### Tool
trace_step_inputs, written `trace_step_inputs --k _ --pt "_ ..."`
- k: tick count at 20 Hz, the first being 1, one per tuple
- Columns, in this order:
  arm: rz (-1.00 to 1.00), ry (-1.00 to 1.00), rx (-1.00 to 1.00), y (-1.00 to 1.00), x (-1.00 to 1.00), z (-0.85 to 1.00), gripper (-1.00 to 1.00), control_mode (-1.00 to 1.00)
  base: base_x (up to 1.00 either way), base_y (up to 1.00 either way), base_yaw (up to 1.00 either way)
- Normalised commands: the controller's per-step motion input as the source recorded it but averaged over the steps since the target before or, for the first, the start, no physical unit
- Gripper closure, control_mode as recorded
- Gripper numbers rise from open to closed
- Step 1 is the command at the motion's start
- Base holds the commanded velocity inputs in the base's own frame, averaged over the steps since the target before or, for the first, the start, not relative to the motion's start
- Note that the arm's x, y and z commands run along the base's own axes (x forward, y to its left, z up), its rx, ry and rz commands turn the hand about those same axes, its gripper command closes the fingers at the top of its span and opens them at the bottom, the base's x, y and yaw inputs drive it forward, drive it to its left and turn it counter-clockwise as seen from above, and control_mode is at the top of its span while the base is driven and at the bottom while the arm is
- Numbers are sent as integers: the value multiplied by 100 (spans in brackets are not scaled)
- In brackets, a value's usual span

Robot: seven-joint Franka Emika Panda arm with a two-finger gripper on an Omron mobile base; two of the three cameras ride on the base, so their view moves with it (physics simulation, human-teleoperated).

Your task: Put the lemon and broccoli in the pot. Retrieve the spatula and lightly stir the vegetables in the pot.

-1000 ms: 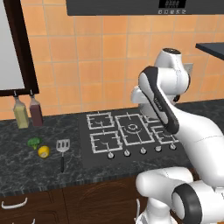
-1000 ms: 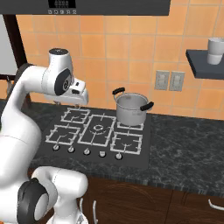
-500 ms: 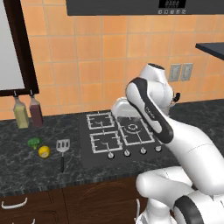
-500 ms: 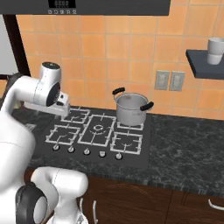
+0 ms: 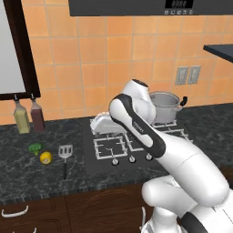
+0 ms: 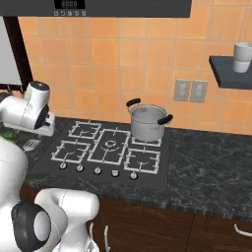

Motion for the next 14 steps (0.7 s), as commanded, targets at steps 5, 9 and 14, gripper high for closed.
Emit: trace_step_inputs --k 5,9,14 --pt "18 0 -2 100 9 -24 -100 -100 0 0 0" --pt "3 7 -6 100 21 -47 -100 -100 0 0 0" --pt "-7 19 0 65 44 -29 -100 -100 0 0 0"
